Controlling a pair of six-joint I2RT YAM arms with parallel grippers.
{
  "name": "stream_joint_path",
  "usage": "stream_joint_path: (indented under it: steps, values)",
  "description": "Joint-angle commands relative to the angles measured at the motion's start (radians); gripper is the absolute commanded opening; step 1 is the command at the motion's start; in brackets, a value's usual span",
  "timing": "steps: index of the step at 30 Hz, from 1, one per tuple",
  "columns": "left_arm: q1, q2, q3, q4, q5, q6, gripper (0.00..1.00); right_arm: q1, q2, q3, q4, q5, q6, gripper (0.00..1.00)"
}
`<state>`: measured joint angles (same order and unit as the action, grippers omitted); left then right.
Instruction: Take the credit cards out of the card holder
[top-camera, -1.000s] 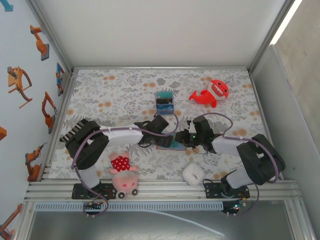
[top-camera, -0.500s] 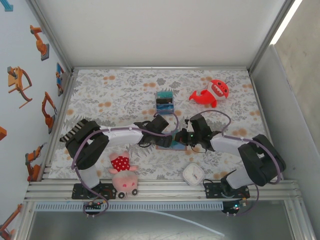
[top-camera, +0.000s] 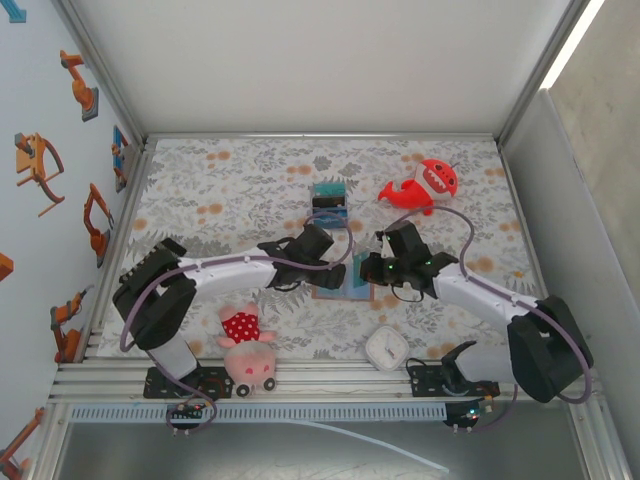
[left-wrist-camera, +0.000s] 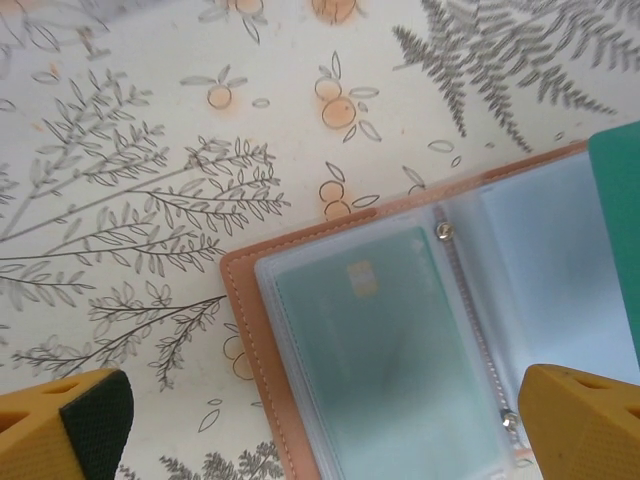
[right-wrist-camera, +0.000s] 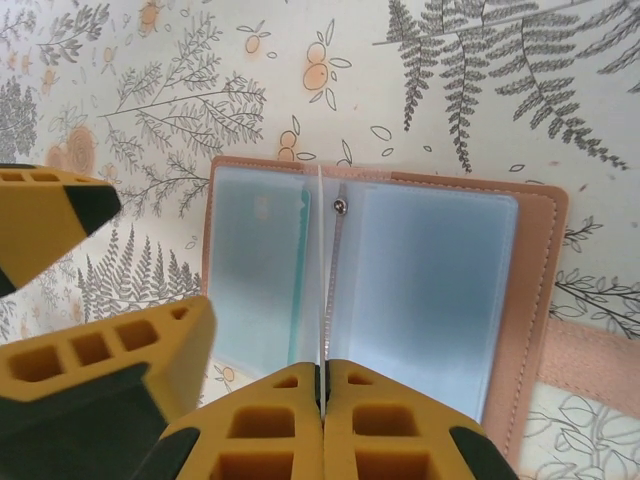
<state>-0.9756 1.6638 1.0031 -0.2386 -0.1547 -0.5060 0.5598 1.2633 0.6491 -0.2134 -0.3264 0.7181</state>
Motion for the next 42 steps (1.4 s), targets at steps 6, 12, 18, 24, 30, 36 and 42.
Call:
stream_joint_path:
  steps: [6, 12, 18, 24, 30, 36, 42]
  values:
    - [0.03, -0.195, -0.04, -0.041, -0.03, 0.051, 1.0, 0.007, -0.096, 0.053, -0.061, -0.026, -0.155, 0.0]
    - [0.124, -0.354, -0.128, 0.044, 0.1, 0.156, 0.98, 0.018, -0.12, 0.09, -0.046, -0.136, -0.294, 0.0]
    - [0.168, -0.498, -0.19, 0.114, 0.278, 0.358, 0.98, 0.044, -0.116, 0.153, -0.061, -0.27, -0.442, 0.0]
    - [0.21, -0.541, -0.179, 0.108, 0.477, 0.497, 0.93, 0.057, -0.117, 0.212, -0.094, -0.369, -0.571, 0.0]
    - [0.217, -0.519, -0.123, 0.045, 0.631, 0.61, 0.83, 0.059, -0.106, 0.264, -0.162, -0.467, -0.681, 0.0]
    - [0.225, -0.458, -0.055, 0.001, 0.748, 0.64, 0.68, 0.058, -0.082, 0.309, -0.259, -0.501, -0.774, 0.0]
    - [0.225, -0.387, 0.008, -0.059, 0.867, 0.685, 0.53, 0.06, -0.059, 0.344, -0.325, -0.516, -0.829, 0.0]
